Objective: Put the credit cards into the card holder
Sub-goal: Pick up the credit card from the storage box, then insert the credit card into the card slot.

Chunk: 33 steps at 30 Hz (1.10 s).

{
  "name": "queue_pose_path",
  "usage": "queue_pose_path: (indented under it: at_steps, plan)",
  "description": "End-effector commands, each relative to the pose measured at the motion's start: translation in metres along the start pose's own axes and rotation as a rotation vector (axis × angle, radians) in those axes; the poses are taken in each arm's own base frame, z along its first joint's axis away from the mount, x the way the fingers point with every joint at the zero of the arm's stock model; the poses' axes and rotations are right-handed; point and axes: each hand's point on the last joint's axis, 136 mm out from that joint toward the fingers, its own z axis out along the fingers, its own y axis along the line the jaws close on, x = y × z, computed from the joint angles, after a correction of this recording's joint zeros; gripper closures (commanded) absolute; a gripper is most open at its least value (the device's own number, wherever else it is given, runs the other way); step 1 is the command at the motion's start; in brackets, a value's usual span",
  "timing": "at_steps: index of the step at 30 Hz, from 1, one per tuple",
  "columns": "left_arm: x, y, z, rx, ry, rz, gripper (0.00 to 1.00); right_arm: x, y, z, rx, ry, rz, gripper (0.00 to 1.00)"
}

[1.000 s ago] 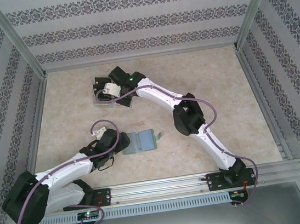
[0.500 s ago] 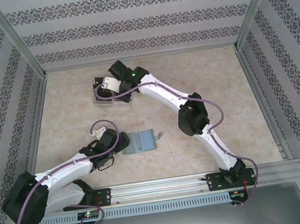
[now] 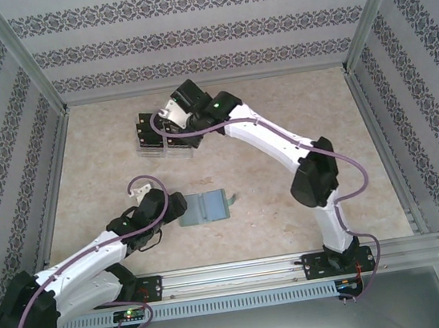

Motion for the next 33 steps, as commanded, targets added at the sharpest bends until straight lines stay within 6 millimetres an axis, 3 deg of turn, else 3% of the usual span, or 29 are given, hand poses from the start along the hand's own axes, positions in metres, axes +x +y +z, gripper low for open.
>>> queue_pose_path:
  at_steps: [1, 4, 9, 19, 25, 33]
  plan:
    - [-0.010, 0.010, -0.011, -0.059, -0.013, 0.085, 0.00, 0.012, -0.001, -0.033, -0.003, -0.043, 0.203, 1.00]
    - [-0.010, 0.012, -0.013, -0.070, 0.008, 0.118, 0.00, 0.034, 0.007, -0.050, -0.073, -0.084, 0.377, 1.00]
    - [-0.007, 0.009, -0.007, -0.056, 0.060, 0.152, 0.00, 0.073, 0.026, -0.060, -0.233, -0.141, 0.697, 1.00]
    - [0.007, -0.005, 0.011, -0.030, 0.173, 0.245, 0.00, 0.135, 0.075, -0.037, -0.437, -0.239, 1.099, 1.00]
    - [0.016, -0.004, 0.020, -0.051, 0.228, 0.282, 0.00, 0.144, 0.095, -0.020, -0.502, -0.278, 1.166, 1.00]
    - [0.017, 0.013, 0.019, -0.154, 0.260, 0.324, 0.00, 0.148, 0.115, -0.003, -0.544, -0.298, 1.170, 1.00]
